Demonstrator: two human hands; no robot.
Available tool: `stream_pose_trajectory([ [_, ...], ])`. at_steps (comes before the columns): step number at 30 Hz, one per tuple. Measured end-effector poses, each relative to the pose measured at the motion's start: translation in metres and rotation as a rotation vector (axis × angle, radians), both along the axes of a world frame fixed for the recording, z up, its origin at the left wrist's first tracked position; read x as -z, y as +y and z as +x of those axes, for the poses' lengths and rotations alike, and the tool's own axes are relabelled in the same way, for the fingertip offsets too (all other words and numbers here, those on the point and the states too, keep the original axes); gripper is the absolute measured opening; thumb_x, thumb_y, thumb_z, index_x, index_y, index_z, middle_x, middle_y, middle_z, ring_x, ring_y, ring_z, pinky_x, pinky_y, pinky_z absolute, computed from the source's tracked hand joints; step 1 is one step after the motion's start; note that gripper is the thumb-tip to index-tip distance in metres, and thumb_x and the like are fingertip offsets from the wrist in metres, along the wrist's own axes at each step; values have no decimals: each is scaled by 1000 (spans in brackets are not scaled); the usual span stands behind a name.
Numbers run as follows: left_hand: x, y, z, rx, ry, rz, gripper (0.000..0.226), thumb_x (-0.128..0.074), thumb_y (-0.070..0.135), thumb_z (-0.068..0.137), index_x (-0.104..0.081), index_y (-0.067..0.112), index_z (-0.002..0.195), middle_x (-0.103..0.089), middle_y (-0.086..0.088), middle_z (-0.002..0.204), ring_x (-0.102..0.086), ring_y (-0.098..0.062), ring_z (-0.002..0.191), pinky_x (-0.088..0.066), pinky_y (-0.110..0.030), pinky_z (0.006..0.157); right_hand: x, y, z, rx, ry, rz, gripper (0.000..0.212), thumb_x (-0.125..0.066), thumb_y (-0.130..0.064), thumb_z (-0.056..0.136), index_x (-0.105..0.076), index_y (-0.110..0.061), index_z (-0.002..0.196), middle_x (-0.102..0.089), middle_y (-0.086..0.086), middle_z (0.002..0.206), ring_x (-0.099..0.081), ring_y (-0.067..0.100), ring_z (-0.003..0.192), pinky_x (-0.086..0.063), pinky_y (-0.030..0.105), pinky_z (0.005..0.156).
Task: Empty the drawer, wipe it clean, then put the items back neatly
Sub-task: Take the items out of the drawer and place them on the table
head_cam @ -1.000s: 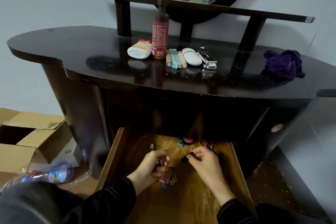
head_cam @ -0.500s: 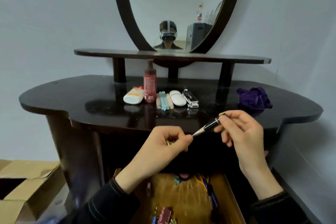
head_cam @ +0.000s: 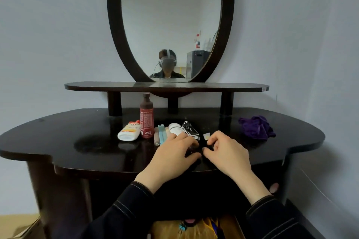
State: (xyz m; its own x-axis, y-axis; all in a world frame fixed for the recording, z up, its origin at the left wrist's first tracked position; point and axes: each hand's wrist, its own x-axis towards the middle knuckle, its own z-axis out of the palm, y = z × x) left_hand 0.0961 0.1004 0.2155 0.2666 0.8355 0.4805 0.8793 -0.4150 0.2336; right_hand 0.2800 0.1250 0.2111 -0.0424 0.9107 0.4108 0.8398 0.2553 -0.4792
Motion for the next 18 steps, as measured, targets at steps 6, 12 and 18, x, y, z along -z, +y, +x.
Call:
stream_pose_trajectory([
  [6,5,-12,-9,49,-195,69,55,-72,53,80,-54,37,129,-46,22,128,-35,0,113,-37,-19,90,3,-9,4,-72,43,57,34,-67,-54,81,-45,-44,104,-60,-13,69,-57,-1,66,-39,25,59],
  [12,10,-30,-12,-5,-254,156,55,-78,45,78,-58,28,125,-48,13,128,-42,-11,118,-40,-25,97,19,-21,-4,52,57,318,30,-69,-47,85,-51,-35,106,-53,-13,66,-51,-1,61,-32,23,52],
  [18,28,-59,-10,-133,-362,424,28,-73,26,86,-62,17,109,-52,5,111,-55,-14,98,-53,-33,76,72,-42,-9,60,150,724,19,-51,-22,96,-68,-18,102,-65,-5,104,-57,21,101,-39,36,97],
])
